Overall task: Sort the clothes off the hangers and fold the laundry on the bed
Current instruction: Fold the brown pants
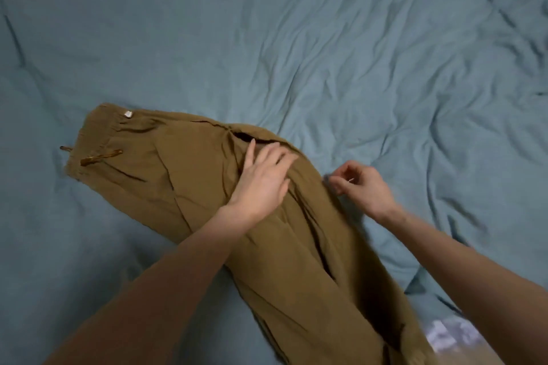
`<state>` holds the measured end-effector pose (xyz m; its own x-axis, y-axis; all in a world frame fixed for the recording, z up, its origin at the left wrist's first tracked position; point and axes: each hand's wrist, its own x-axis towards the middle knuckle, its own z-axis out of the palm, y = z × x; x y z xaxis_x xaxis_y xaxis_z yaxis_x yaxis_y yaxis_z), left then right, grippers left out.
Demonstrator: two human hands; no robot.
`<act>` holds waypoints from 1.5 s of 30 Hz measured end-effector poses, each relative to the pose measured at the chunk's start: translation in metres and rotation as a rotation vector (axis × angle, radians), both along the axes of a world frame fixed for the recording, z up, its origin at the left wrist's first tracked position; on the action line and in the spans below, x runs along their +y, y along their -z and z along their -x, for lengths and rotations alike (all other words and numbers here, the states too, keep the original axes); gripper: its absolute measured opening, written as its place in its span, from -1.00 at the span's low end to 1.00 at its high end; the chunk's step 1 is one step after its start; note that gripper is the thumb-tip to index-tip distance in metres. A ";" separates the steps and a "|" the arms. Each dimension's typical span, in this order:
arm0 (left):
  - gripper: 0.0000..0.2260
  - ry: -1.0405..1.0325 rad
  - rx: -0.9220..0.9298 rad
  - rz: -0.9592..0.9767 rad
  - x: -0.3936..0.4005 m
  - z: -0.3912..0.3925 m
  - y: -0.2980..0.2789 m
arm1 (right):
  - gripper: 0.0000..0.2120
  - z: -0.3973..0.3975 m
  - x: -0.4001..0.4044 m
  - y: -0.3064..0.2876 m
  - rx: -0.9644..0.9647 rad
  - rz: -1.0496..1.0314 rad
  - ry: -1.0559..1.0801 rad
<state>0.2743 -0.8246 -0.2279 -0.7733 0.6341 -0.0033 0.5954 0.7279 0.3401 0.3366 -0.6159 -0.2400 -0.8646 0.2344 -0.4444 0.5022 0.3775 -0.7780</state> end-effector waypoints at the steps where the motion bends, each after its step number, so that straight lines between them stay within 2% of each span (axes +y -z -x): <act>1: -0.58 0.116 0.006 0.005 0.009 -0.015 0.000 | -0.85 -0.024 0.005 -0.002 -0.015 -0.056 -0.025; 4: -0.53 0.373 -0.116 0.065 0.039 -0.045 -0.002 | -0.81 -0.095 0.014 -0.008 -0.142 -0.091 -0.090; 7: -0.47 0.595 -0.177 0.233 0.068 -0.058 0.000 | -0.78 -0.147 0.017 -0.006 -0.280 -0.162 -0.250; 9: -0.54 0.714 -0.193 0.336 0.083 -0.064 0.002 | -0.88 -0.166 0.025 -0.008 -0.274 -0.202 -0.298; 11: -0.67 0.756 -0.173 0.382 0.095 -0.069 0.001 | -0.74 -0.173 0.040 -0.013 -0.235 -0.248 -0.280; 13: -0.74 0.683 -0.139 0.340 0.106 -0.072 -0.004 | -0.72 -0.172 0.059 -0.021 -0.168 -0.325 -0.198; 18: -0.75 0.317 -0.061 0.087 0.144 -0.054 -0.025 | -0.96 -0.144 0.105 -0.041 0.089 -0.493 0.120; 21: -0.79 0.112 0.018 0.083 0.160 -0.038 -0.028 | -0.95 -0.135 0.128 -0.048 0.196 -0.558 0.350; 24: -0.81 0.094 -0.019 0.092 0.168 -0.039 -0.021 | -0.88 -0.152 0.143 -0.049 0.074 -0.555 0.541; 26: -0.80 0.221 -0.083 0.063 0.178 -0.054 -0.022 | -0.88 -0.167 0.146 -0.044 -0.065 -0.536 0.485; 27: -0.81 0.289 -0.116 0.058 0.184 -0.065 -0.024 | -0.94 -0.173 0.146 -0.041 -0.080 -0.499 0.416; 29: -0.80 0.366 -0.178 0.067 0.198 -0.088 -0.029 | -0.82 -0.180 0.148 -0.040 -0.051 -0.374 0.221; 31: -0.78 0.352 -0.241 0.091 0.210 -0.110 -0.032 | -0.68 -0.186 0.154 -0.038 -0.063 -0.275 -0.021; 34: -0.64 0.259 -0.377 0.179 0.225 -0.138 -0.029 | -0.66 -0.191 0.169 -0.020 -0.118 -0.401 -0.229; 37: -0.53 0.223 -0.329 0.278 0.235 -0.163 -0.025 | -0.92 -0.188 0.182 -0.010 -0.025 -0.432 -0.136; 39: -0.63 0.155 -0.284 0.281 0.241 -0.168 -0.022 | -0.87 -0.181 0.191 -0.013 0.047 -0.308 0.003; 41: -0.80 0.036 -0.316 0.200 0.248 -0.161 -0.023 | -0.82 -0.172 0.201 -0.020 0.071 -0.137 0.135; 43: -0.94 -0.099 -0.509 -0.031 0.253 -0.145 -0.026 | -0.79 -0.161 0.213 -0.026 0.087 -0.043 0.197; 45: -0.96 -0.239 -0.806 -0.299 0.254 -0.129 -0.034 | -0.77 -0.152 0.224 -0.030 0.086 0.056 0.210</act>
<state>0.4031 -0.5705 -0.1937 -0.7194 0.5173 -0.4635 -0.0631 0.6159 0.7853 0.4883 -0.3922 -0.2095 -0.8349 0.3900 -0.3884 0.4959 0.2268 -0.8383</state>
